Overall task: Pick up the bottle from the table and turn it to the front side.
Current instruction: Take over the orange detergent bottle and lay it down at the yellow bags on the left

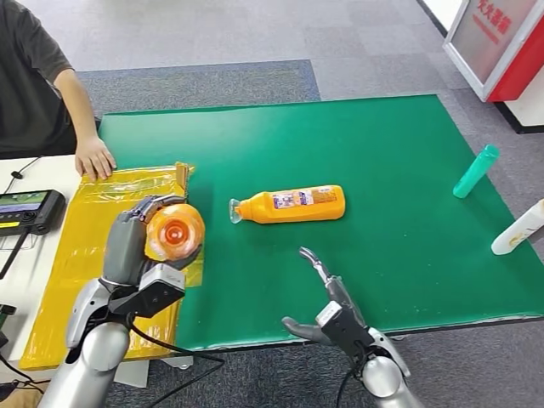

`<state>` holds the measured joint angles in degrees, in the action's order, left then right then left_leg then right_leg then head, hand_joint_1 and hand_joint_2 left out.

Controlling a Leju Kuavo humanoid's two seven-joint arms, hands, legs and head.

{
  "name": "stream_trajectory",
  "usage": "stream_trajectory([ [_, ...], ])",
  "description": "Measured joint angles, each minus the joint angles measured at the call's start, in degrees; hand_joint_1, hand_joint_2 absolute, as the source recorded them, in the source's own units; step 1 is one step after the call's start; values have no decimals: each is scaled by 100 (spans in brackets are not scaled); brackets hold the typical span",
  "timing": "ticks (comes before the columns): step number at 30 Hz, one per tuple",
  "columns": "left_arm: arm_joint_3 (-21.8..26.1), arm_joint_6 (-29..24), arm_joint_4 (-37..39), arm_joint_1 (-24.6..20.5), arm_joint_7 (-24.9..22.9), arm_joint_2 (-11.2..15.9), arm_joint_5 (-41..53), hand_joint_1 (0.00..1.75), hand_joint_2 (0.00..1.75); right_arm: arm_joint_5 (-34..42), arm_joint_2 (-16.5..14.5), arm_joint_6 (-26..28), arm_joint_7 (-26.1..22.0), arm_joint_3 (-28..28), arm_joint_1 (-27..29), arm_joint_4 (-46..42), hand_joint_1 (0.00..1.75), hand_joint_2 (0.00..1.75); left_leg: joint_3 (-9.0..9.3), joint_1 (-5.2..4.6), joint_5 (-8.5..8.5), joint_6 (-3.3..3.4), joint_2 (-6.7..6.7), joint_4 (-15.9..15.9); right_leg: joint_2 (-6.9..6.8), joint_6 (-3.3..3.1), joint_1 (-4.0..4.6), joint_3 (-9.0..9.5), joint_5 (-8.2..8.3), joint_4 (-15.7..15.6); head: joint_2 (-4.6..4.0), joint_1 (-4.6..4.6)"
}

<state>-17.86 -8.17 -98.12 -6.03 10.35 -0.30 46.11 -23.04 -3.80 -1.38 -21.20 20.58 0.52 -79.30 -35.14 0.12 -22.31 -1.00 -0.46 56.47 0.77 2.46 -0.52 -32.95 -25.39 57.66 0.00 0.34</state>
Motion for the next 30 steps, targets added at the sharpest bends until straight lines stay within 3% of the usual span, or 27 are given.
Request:
stream_trajectory([
  [6, -199, 49, 98, -150, -646, 111, 721, 175, 175, -21, -43, 0, 49, -150, 66, 0, 0, 175, 0, 0, 0, 0, 0, 0, 0, 0, 0, 0, 0, 0, 0, 0],
  [12, -381, 456, 300, -287, -745, 242, 687, 175, 175, -16, -66, -34, 84, -254, 64, 10, 0, 175, 0, 0, 0, 0, 0, 0, 1, 0, 0, -1, 0, 0, 0, 0],
  [20, -478, 509, 454, -375, -784, 330, 711, 175, 175, -13, -80, -37, 98, -296, 63, 21, 0, 175, 0, 0, 0, 0, 1, 0, 1, 0, 0, -1, 0, 0, 0, 1],
  [30, -681, 623, 662, -504, -1312, 592, 1275, 175, 175, -12, -86, -105, 116, -398, 62, 63, 0, 175, 0, 0, 0, 0, 1, 0, 1, -1, 0, -1, 0, 0, 0, 1],
])
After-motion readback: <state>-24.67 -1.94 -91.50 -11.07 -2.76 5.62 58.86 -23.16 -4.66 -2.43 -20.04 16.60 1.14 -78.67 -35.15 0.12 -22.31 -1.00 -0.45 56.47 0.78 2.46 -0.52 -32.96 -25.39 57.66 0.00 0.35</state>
